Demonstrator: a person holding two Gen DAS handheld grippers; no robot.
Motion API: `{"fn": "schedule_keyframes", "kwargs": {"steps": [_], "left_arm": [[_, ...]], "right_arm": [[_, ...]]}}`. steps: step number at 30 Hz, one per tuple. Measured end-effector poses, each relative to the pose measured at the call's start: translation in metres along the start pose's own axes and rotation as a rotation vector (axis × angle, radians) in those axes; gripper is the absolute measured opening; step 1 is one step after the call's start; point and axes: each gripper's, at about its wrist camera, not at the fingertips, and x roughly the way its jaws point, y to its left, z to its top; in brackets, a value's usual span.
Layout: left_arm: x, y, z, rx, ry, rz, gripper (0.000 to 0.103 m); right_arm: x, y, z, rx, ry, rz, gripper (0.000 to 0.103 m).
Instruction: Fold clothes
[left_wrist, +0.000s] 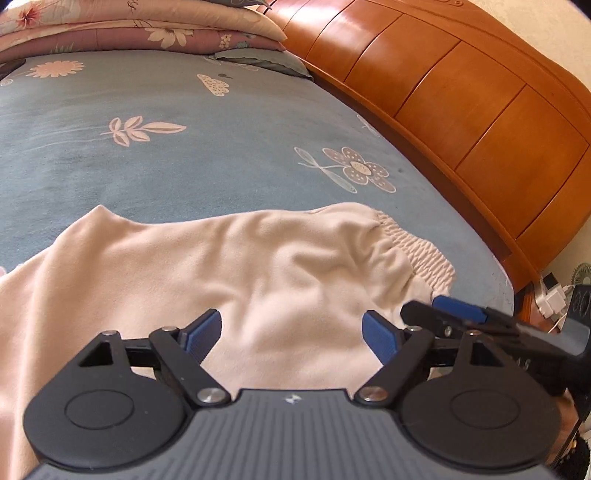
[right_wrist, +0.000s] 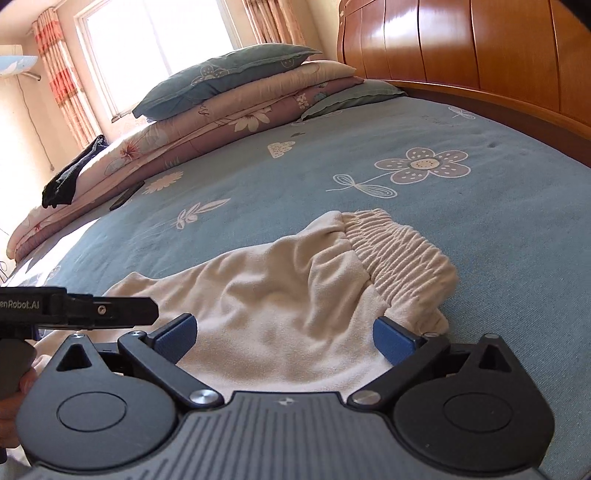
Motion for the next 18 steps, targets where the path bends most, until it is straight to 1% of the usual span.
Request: {"fn": "schedule_keyframes", "kwargs": {"steps": [3, 7, 9, 10, 12, 14, 17, 18], "left_arm": [[-0.008, 0.002, -0.027, 0.046, 0.042, 0.059, 0.083], [-0.017, 0.005, -0.057, 0.102, 0.066, 0.115, 0.084], [-0.028, 0.005, -0.061, 0.108, 0.064, 0.163, 0.084], [-0.036, 0.004, -0.063, 0.108, 0.047, 0.189, 0.083], [-0.054, 0.001, -0.065, 0.136, -0.009, 0.204, 0.084], [-0.058, 0.001, -0.071, 0.176, -0.006, 0.238, 0.086], [-0.063, 0.0, -0.081, 0.235, 0.004, 0.289, 0.087], [-0.056, 0.004, -0.084, 0.242, 0.041, 0.307, 0.087]], "right_arm": [[0.001, 0.006, 0.002, -0.014, -0.015, -0.024, 0.103], [0.009, 0.014, 0.003, -0.023, 0.005, -0.007, 0.103], [0.012, 0.021, 0.002, -0.047, 0.013, -0.001, 0.103], [0.013, 0.025, 0.0, -0.064, 0.016, -0.004, 0.103], [0.017, 0.033, -0.002, -0.097, 0.022, -0.01, 0.103], [0.02, 0.042, -0.005, -0.135, 0.027, -0.021, 0.103], [0.028, 0.057, -0.011, -0.211, 0.049, -0.047, 0.103], [0.033, 0.062, -0.014, -0.242, 0.069, -0.063, 0.103]]}}
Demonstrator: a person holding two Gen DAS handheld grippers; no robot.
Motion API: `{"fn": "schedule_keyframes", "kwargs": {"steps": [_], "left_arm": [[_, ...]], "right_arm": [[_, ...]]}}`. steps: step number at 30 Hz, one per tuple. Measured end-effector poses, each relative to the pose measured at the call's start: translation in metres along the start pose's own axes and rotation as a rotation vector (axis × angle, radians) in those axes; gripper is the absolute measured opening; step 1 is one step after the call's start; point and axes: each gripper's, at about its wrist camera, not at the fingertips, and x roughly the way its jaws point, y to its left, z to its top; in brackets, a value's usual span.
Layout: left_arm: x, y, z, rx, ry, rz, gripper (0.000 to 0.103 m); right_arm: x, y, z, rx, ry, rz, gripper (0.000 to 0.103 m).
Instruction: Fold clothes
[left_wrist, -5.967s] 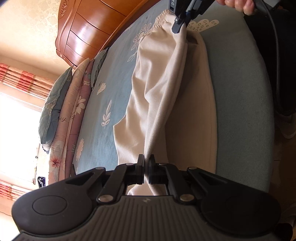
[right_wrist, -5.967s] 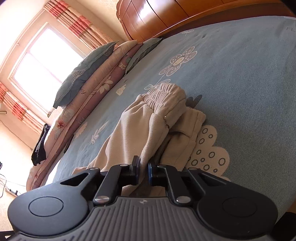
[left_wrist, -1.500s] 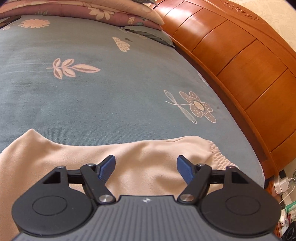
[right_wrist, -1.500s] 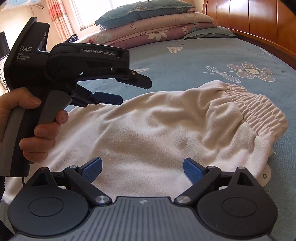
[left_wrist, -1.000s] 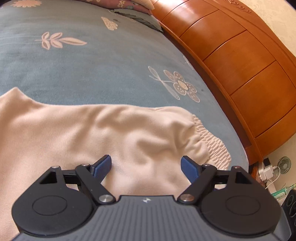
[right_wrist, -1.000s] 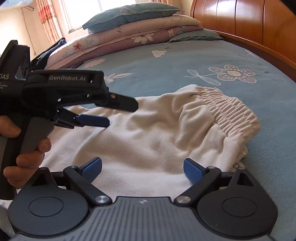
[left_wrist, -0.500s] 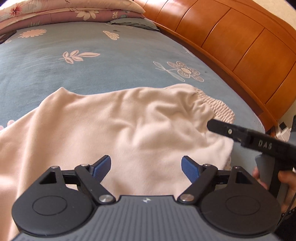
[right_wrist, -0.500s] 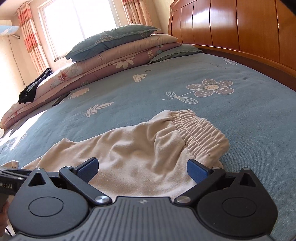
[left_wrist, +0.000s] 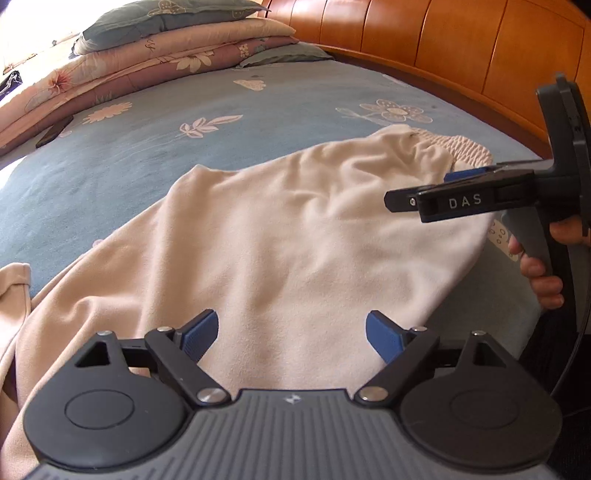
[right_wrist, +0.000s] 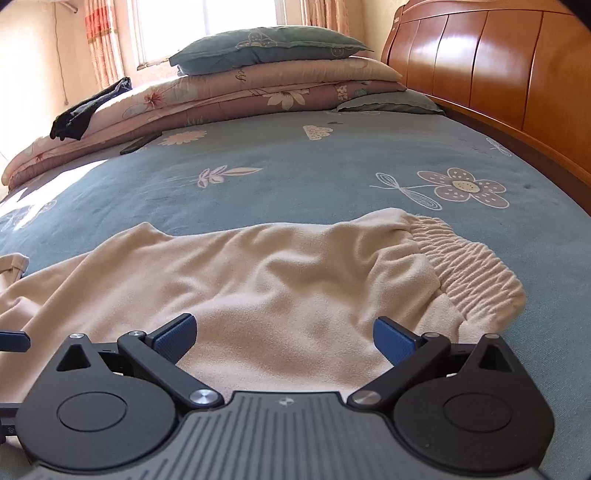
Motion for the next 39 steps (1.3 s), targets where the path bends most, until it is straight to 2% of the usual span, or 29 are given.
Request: {"fn": "schedule_keyframes", "kwargs": {"steps": [1, 3, 5, 11, 13, 15, 18, 21, 24, 26, 28, 30, 34, 39], "left_arm": [[0.007, 0.004, -0.003, -0.003, 0.015, 0.014, 0.087], [0.02, 0.012, -0.008, -0.013, 0.041, 0.043, 0.1], [0.028, 0.024, -0.003, -0.041, 0.041, 0.027, 0.101], [0.038, 0.033, 0.01, -0.006, 0.058, 0.035, 0.103], [0.037, 0.032, 0.014, -0.019, 0.071, 0.047, 0.102], [0.026, 0.025, 0.016, -0.017, 0.056, 0.1, 0.097], [0.0, 0.011, 0.013, 0.045, -0.009, 0.091, 0.098], [-0.007, 0.003, 0.004, 0.058, -0.01, 0.049, 0.099], [0.005, 0.0, -0.006, 0.035, 0.038, 0.064, 0.099], [0.016, 0.008, -0.013, -0.029, 0.071, 0.061, 0.1], [0.019, 0.019, -0.019, -0.121, 0.043, 0.026, 0.103], [0.018, 0.023, -0.02, -0.142, 0.022, 0.023, 0.103], [0.019, 0.018, -0.02, -0.124, 0.031, 0.046, 0.103], [0.018, 0.022, -0.013, -0.11, 0.076, 0.031, 0.101]], "right_arm": [[0.005, 0.006, -0.001, -0.032, 0.021, -0.015, 0.103], [0.015, 0.014, -0.004, -0.066, 0.069, -0.027, 0.103], [0.021, 0.019, -0.009, -0.082, 0.091, -0.053, 0.103], [0.026, 0.018, -0.012, -0.04, 0.102, -0.067, 0.103], [0.027, 0.018, -0.011, -0.04, 0.105, -0.068, 0.103], [0.027, 0.018, -0.01, -0.043, 0.107, -0.065, 0.103], [0.024, 0.012, -0.006, -0.003, 0.104, -0.041, 0.103], [0.022, 0.006, -0.003, 0.05, 0.099, -0.021, 0.103], [0.022, 0.004, -0.001, 0.077, 0.1, -0.017, 0.103], [0.022, 0.006, -0.001, 0.076, 0.101, -0.023, 0.103], [0.023, 0.007, -0.002, 0.071, 0.1, -0.029, 0.103], [0.023, 0.009, -0.002, 0.056, 0.099, -0.037, 0.103], [0.026, 0.013, -0.003, 0.024, 0.1, -0.057, 0.103], [0.029, 0.017, -0.004, 0.001, 0.098, -0.085, 0.103]]}}
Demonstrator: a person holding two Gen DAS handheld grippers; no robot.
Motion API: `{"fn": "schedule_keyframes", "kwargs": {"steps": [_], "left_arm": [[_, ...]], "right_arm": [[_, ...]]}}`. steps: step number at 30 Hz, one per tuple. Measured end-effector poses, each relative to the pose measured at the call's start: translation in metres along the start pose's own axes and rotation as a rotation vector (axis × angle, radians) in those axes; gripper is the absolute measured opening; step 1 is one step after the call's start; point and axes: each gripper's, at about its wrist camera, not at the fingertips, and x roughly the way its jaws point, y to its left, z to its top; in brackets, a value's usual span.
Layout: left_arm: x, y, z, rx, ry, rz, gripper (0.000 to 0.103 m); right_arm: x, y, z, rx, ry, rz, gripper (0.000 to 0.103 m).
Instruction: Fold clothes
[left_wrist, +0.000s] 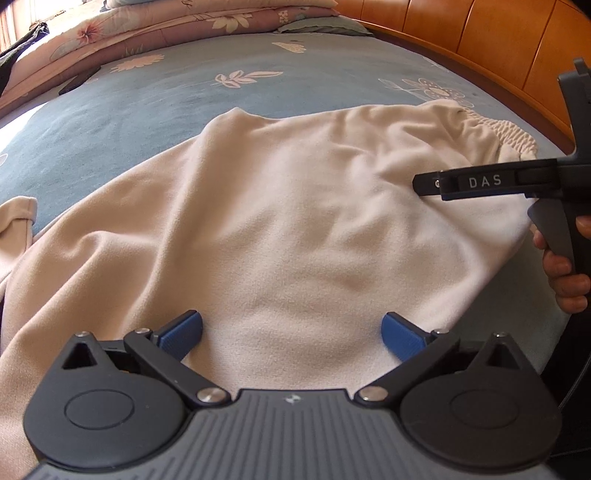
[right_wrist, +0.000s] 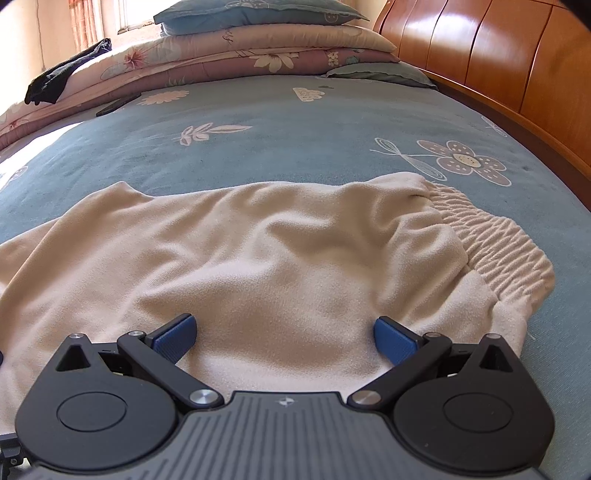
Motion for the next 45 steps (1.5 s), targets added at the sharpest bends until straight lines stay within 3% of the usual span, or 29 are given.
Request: {"fn": "schedule_keyframes", "kwargs": {"steps": [3, 5, 9, 10, 13, 15, 19, 20, 24, 31, 33, 34, 39, 45], "left_arm": [[-0.021, 0.0, 0.009, 0.01, -0.029, -0.005, 0.093], [-0.05, 0.007, 0.02, 0.021, -0.118, -0.001, 0.091], [-0.096, 0.04, 0.053, 0.048, -0.226, 0.169, 0.069], [-0.1, 0.051, 0.061, 0.048, -0.223, 0.223, 0.067], [-0.092, 0.095, 0.087, 0.009, -0.133, 0.364, 0.056], [-0.07, 0.119, 0.097, -0.056, -0.028, 0.392, 0.052], [-0.014, 0.142, 0.108, -0.102, 0.165, 0.446, 0.052], [-0.001, 0.143, 0.109, -0.101, 0.197, 0.48, 0.053], [0.033, 0.149, 0.108, -0.183, 0.283, 0.491, 0.057], [0.05, 0.155, 0.107, -0.239, 0.277, 0.614, 0.06], [0.053, 0.157, 0.105, -0.234, 0.283, 0.651, 0.04], [0.054, 0.158, 0.104, -0.234, 0.288, 0.663, 0.038], [0.036, 0.155, 0.1, -0.233, 0.247, 0.645, 0.02], [-0.01, 0.162, 0.092, -0.282, 0.163, 0.606, 0.018]], "right_arm": [[0.001, 0.001, 0.0, 0.003, -0.001, -0.007, 0.103], [0.001, 0.0, 0.001, 0.009, -0.001, -0.007, 0.103], [0.002, 0.0, 0.003, 0.013, 0.001, -0.011, 0.103], [0.002, 0.0, 0.003, 0.014, 0.002, -0.012, 0.103], [0.002, 0.001, 0.004, 0.013, 0.006, -0.015, 0.103], [0.003, 0.001, 0.005, 0.014, 0.01, -0.015, 0.103], [0.002, 0.002, 0.006, 0.022, 0.017, -0.015, 0.103], [0.002, 0.002, 0.006, 0.023, 0.018, -0.014, 0.103], [0.002, 0.0, 0.006, 0.031, 0.019, -0.005, 0.103], [-0.001, -0.004, 0.009, 0.063, 0.017, 0.013, 0.103], [-0.001, -0.003, 0.01, 0.063, 0.014, 0.016, 0.103], [-0.001, -0.002, 0.01, 0.06, 0.014, 0.016, 0.103], [-0.003, -0.003, 0.011, 0.067, 0.009, 0.026, 0.103], [-0.004, -0.007, 0.012, 0.1, 0.012, 0.042, 0.103]]}}
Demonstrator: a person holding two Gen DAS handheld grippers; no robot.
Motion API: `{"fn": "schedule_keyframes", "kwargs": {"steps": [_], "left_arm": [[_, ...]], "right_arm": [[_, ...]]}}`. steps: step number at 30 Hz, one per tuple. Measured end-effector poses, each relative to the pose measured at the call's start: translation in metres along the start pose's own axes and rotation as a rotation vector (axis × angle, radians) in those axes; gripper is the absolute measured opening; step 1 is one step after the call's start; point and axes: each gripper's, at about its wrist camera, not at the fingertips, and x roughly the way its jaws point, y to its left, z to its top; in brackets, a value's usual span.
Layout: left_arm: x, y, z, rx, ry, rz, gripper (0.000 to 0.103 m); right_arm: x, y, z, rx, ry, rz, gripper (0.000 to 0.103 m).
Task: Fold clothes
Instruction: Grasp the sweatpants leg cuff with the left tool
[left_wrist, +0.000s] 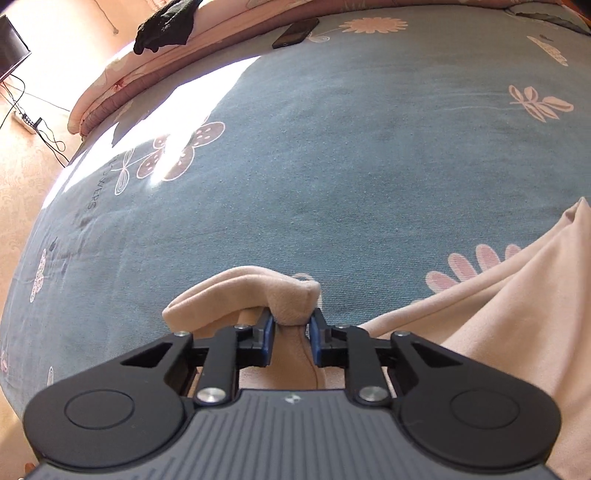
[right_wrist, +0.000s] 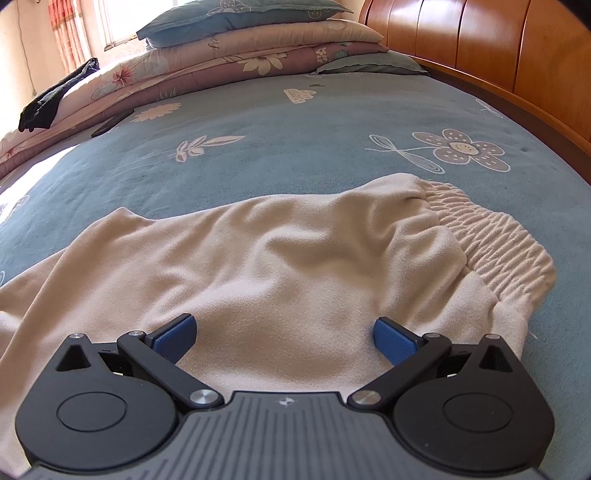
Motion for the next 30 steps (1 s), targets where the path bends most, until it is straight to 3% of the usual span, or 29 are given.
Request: {"fn": "schedule_keyframes", "kwargs": {"steps": [8, 17, 23, 26, 28, 30], "left_arm": [[-0.045, 0.082, -0.035, -0.112, -0.074, -0.018, 0.018], [-0.035, 0.154, -0.103, -0.235, 0.002, -0.036, 0.018], [-0.017, 0.184, -0.149, -0.309, 0.06, -0.113, 0.024], [-0.016, 0.202, -0.167, -0.337, 0.047, -0.212, 0.024], [-0.02, 0.215, -0.178, -0.361, 0.017, -0.299, 0.033], [-0.027, 0.23, -0.185, -0.39, -0.036, -0.369, 0.054]], "right_arm": [[0.002, 0.002, -0.001, 0.003, 0.007, -0.02, 0.103], [0.003, 0.008, -0.005, -0.048, 0.01, -0.059, 0.103], [-0.001, 0.023, -0.016, -0.169, -0.025, -0.088, 0.103], [-0.007, 0.029, -0.019, -0.192, -0.042, -0.078, 0.103], [-0.015, 0.032, -0.018, -0.16, -0.044, -0.035, 0.103], [-0.026, 0.037, -0.019, -0.13, -0.044, 0.018, 0.103]]}}
